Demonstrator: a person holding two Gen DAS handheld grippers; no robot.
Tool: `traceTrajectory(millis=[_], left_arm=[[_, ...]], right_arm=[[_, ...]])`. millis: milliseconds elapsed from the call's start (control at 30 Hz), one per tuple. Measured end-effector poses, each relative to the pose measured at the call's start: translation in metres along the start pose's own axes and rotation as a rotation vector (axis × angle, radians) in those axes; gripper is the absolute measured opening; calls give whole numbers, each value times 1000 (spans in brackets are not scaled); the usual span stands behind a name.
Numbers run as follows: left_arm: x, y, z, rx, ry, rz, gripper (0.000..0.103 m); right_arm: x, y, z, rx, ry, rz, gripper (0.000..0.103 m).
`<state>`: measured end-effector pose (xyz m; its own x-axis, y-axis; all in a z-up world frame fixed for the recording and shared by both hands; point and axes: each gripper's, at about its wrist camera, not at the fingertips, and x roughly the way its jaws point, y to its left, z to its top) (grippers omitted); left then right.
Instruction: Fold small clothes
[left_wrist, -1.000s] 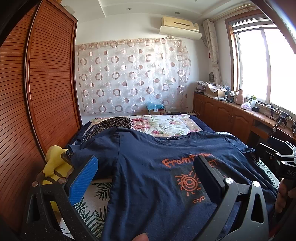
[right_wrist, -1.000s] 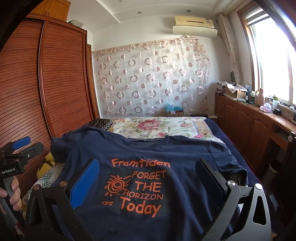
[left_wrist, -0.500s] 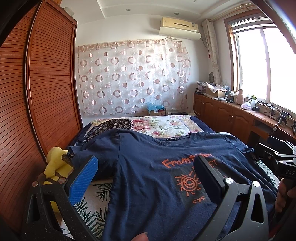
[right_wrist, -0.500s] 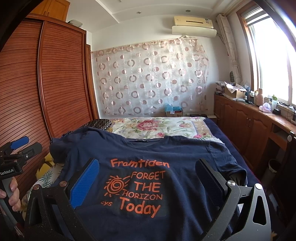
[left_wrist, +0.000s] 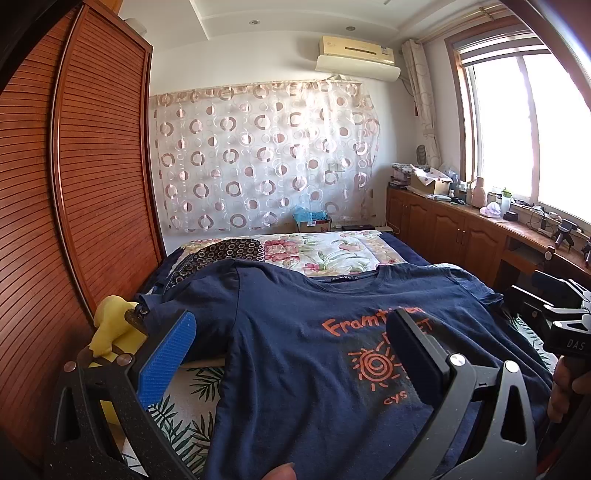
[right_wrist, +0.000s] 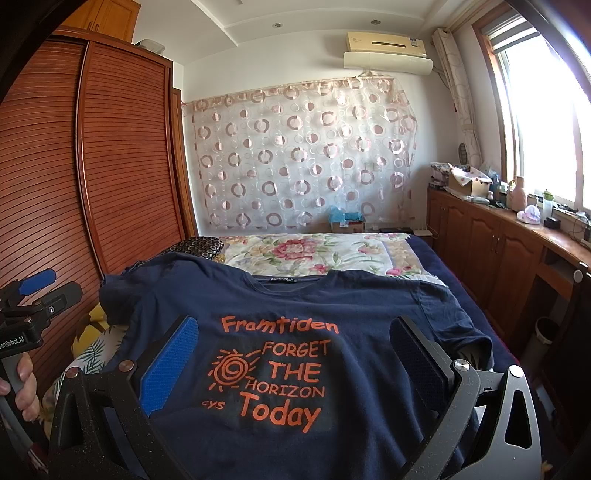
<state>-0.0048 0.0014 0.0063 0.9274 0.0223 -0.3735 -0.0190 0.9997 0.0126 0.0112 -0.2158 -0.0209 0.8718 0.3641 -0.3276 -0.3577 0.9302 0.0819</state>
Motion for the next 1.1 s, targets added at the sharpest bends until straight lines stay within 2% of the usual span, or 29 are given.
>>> traceTrajectory(millis=[1100], left_arm=[[0, -2, -2, 7, -4, 2, 103]], right_arm=[[-1, 3, -1, -3, -1, 5, 103]])
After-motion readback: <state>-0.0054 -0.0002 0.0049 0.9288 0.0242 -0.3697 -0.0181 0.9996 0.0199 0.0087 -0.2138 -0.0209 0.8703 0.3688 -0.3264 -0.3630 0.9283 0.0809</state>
